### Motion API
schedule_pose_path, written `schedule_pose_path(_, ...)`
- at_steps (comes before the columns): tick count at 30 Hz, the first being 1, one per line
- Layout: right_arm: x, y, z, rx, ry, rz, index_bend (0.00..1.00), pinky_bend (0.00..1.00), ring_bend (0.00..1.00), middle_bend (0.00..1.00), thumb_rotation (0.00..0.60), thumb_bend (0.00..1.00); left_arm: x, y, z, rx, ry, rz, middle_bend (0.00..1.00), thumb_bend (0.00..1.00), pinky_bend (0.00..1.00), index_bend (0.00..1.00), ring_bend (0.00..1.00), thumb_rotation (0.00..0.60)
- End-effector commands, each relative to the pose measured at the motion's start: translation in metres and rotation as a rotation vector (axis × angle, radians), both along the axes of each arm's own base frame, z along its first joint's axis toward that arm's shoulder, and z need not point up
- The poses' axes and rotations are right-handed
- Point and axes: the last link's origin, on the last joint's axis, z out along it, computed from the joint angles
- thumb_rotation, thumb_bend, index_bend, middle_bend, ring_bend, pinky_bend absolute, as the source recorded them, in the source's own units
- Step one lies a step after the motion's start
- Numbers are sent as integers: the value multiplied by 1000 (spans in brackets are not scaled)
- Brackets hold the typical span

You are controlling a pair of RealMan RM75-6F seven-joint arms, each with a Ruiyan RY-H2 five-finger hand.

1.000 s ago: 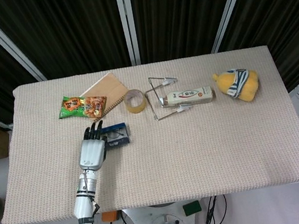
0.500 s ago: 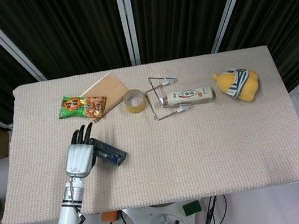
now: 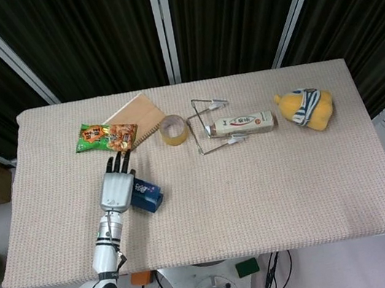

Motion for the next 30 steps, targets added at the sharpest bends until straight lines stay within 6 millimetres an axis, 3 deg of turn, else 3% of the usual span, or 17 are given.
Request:
schedule_pose_path(1,-1,0,0,-1,0,-2,0,0,0,0,600,477,0,1,-4,-4,14,2,0,487,132,656,0,600)
schedule_pose_path(3,-1,0,1,-3,1,-2,0,0,0,0,600,477,-2,0,-6,-5,29,-1,0,470,131,475,0,600)
schedule_pose_path(6,-1,1,2,-6,3,-1,0,0,0,0,600,477,-4,-2,-5,-14,44,6,0,427,129,123,0,600)
schedule_pose_path(8,-1,1,2,-6,3,0,0,0,0,0,600,477,-6,-2,-4,-17,50,18,0,399,127,19,0,600)
schedule_pose_path(18,2,1,1,-7,3,9,0,0,0,0,600,477,-2,-7,10,26,8,-15,0,287,121,0,0,600)
schedule_pose_path(22,4,2,4,-18,4,19,0,0,0,0,600,477,3,-18,36,115,-85,-53,0,207,122,0,0,600)
schedule_pose_path(25,5,4,8,-28,6,24,0,0,0,0,600,477,-7,-38,66,170,-168,-89,0,183,125,0,0,599)
schedule_pose_path(27,4,5,9,-32,5,25,0,0,0,0,600,477,-25,-54,88,192,-209,-97,0,179,126,0,0,551)
schedule_pose_path(29,1,7,10,-30,4,22,0,0,0,0,600,477,-53,-76,111,210,-242,-55,0,179,126,0,0,363)
schedule_pose_path(30,0,8,9,-28,4,21,0,0,0,0,600,476,-64,-85,119,210,-258,-34,0,179,125,0,0,298)
